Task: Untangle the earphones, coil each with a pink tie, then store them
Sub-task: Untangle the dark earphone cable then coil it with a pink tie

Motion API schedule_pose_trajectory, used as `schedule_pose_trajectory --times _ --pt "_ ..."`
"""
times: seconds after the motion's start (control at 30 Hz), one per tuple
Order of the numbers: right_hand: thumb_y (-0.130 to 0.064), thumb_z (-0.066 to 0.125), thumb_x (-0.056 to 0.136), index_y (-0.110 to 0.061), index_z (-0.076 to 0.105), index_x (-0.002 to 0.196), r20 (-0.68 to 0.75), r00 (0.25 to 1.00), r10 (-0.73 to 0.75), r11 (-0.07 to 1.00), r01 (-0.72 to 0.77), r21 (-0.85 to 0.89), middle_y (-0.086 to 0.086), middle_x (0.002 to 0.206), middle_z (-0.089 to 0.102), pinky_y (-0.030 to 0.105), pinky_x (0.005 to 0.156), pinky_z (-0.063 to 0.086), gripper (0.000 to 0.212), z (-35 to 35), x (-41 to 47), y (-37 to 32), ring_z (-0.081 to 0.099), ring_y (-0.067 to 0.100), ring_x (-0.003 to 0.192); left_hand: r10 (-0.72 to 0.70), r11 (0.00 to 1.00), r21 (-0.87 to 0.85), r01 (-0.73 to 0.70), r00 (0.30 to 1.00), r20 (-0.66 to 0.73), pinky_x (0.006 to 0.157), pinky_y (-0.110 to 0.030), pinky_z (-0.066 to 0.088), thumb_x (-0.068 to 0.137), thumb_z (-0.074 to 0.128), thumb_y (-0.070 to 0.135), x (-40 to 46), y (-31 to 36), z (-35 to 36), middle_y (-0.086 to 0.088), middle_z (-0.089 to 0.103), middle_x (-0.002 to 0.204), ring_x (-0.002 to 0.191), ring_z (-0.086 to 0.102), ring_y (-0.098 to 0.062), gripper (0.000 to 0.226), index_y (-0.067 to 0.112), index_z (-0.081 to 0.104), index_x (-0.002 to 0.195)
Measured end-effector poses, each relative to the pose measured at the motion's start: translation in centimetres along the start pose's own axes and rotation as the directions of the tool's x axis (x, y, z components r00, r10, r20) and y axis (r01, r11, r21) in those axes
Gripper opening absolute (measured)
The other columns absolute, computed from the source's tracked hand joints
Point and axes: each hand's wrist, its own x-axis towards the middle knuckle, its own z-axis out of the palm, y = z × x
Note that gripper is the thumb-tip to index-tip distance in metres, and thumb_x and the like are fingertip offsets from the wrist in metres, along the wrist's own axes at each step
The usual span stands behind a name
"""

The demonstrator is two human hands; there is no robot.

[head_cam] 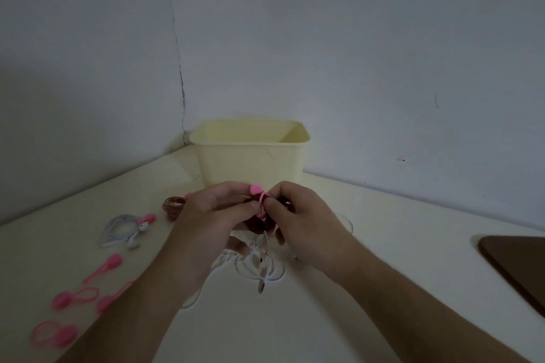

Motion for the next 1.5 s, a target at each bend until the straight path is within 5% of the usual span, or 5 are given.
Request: schedule_pose_trajectory --times 0.2,0.43,0.83,1.27,1.5 --pt "-0.025 0.061 0.099 -0.026 0.067 0.088 -0.041 0.996 -0.076 0.997 0.075 -0.015 -0.003 0.084 0.074 0.041 0.071 0.056 0.013 0.2 0.1 0.5 0.065 0.012 0.071 -0.039 0.998 -0.053 0.041 0.999 0.031 0.059 -0.036 0.058 0.097 0.067 0.007 0.1 -0.1 0.0 -0.012 0.079 0.099 0.085 0.077 -0.024 0.018 0.015 0.078 0.109" --pt "-0.008 0.064 0.102 -0.018 0.057 0.1 -0.036 0.996 -0.084 0.964 0.09 0.25 0.004 0.077 0.074 0.025 0.06 0.049 0.012 -0.6 -0.3 -0.3 0.062 0.013 0.06 -0.045 0.972 -0.226 0.059 0.997 0.063 0.057 -0.034 0.056 0.097 0.064 0.003 0.3 -0.5 0.0 -0.021 0.074 0.095 0.079 0.072 -0.028 0.017 0.003 0.076 0.108" --pt "0.008 0.058 0.099 -0.002 0.069 0.096 0.069 0.993 -0.097 0.959 0.075 0.272 0.024 0.092 0.075 0.049 0.077 0.06 0.016 -1.3 0.3 0.0 0.069 0.029 0.07 -0.048 0.954 -0.298 0.032 0.998 -0.045 0.059 -0.026 0.057 0.092 0.066 -0.001 0.7 -1.1 0.1 -0.022 0.078 0.095 0.078 0.073 -0.024 0.02 -0.001 0.076 0.109" --pt "-0.003 0.065 0.1 0.001 0.062 0.094 0.1 0.988 -0.117 0.955 0.084 0.283 0.02 0.089 0.072 0.043 0.068 0.057 0.008 -1.7 0.7 0.7 0.067 0.029 0.078 0.029 0.972 -0.232 -0.02 0.999 0.033 0.107 -0.057 0.051 0.082 0.072 0.011 0.7 -1.4 0.0 -0.022 0.077 0.111 0.11 0.073 -0.04 0.032 0.01 0.078 0.113" --pt "-0.019 0.058 0.108 -0.003 0.058 0.096 0.104 0.994 -0.043 0.902 -0.006 0.432 0.009 0.078 0.067 0.037 0.064 0.053 0.02 -0.8 0.2 0.6 0.066 0.026 0.073 0.125 0.991 0.033 -0.126 0.992 0.021 0.088 -0.053 0.059 0.096 0.068 0.005 0.2 -1.0 0.7 -0.008 0.081 0.098 0.099 0.073 -0.039 0.022 0.018 0.08 0.108"
